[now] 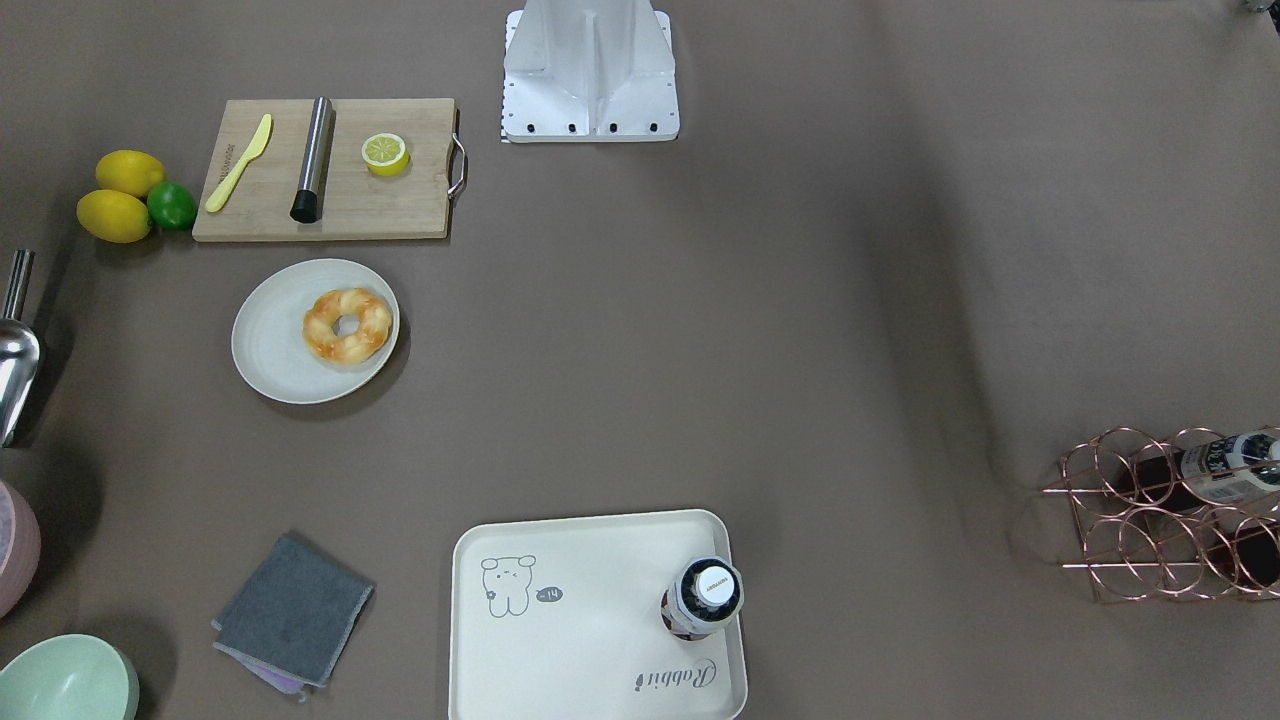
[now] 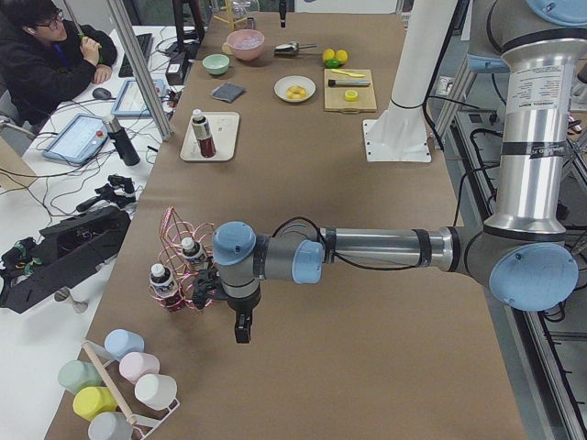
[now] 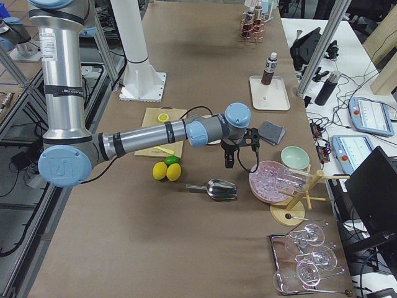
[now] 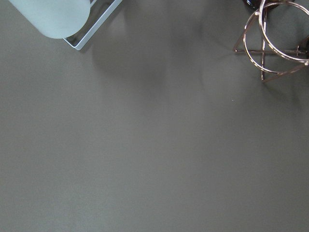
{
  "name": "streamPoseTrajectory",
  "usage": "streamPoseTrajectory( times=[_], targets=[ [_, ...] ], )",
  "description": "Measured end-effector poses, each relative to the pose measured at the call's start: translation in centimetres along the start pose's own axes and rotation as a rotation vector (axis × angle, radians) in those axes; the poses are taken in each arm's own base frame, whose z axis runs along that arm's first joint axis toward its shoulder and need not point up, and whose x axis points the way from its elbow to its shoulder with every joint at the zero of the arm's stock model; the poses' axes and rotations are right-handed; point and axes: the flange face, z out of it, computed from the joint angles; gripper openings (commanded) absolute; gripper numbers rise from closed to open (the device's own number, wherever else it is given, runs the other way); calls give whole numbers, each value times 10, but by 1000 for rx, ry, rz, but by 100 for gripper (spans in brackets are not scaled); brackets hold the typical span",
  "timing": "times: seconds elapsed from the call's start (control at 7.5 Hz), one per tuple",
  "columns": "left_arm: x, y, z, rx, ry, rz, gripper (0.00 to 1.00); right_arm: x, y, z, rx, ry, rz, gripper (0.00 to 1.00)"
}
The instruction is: Place donut on tray
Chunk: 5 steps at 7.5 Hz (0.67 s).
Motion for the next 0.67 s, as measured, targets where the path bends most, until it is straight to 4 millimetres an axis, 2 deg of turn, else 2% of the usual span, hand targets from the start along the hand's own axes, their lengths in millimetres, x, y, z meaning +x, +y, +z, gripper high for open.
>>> streamPoseTrajectory(
  times=[0.4,0.67],
  targets=[
    [0,0,0,0,0,-1,98,-34,14,65,10,-41,20,100],
    [0,0,1,-2,0,-2,98,-62,19,116,52,-64,39,100]
  ],
)
